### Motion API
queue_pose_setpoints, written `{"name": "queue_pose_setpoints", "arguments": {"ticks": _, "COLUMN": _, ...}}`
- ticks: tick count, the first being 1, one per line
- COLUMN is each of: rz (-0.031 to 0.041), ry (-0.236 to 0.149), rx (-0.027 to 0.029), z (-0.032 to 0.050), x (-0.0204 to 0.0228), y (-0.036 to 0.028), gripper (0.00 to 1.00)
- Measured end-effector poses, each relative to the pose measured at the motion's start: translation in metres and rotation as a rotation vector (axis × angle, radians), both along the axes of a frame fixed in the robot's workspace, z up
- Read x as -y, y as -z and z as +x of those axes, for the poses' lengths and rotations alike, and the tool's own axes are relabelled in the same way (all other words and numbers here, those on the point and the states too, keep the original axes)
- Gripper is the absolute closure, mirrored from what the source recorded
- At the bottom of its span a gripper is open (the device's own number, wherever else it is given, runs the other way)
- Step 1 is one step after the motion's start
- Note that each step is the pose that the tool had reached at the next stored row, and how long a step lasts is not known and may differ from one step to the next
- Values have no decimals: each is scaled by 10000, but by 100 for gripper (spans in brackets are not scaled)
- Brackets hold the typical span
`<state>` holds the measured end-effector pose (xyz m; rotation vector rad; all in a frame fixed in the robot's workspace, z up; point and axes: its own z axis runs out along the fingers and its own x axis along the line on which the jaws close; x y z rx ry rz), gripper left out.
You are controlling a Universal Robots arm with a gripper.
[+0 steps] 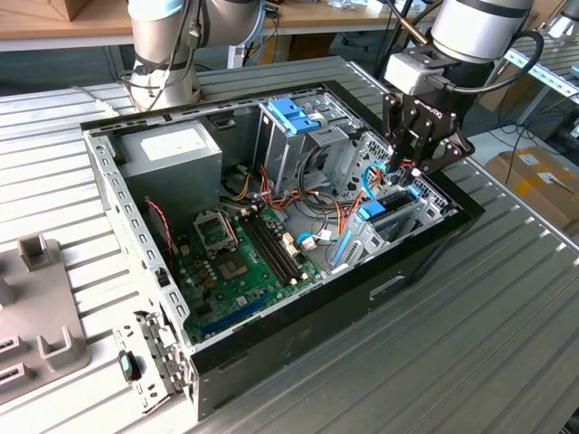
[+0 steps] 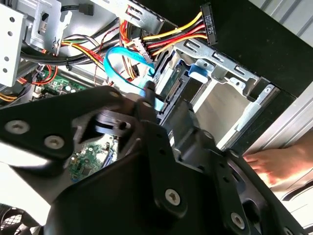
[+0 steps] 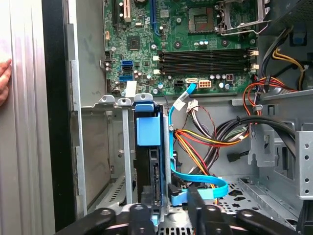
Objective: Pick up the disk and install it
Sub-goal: 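Insert the first disk wire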
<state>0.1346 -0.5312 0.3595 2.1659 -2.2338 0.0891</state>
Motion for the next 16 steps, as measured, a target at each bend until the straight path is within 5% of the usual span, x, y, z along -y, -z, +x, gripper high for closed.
{"name": "queue_pose_setpoints", "arguments": {"ticks": 6, "rz": 0, "ry": 0, "rx": 0, "z": 0, "x": 0, "y": 3, "gripper": 84}}
{"name": "queue_pose_setpoints", "arguments": {"ticks": 12, "rz": 0, "ry": -145, "rx": 18, "z": -12, "x": 1, "y": 5, "gripper": 84}}
{"name": "queue_pose_setpoints", "arguments": {"ticks": 16, "rz": 1, "ry": -394, "rx": 87, "z": -18, "x": 1, "y": 9, "gripper": 84}}
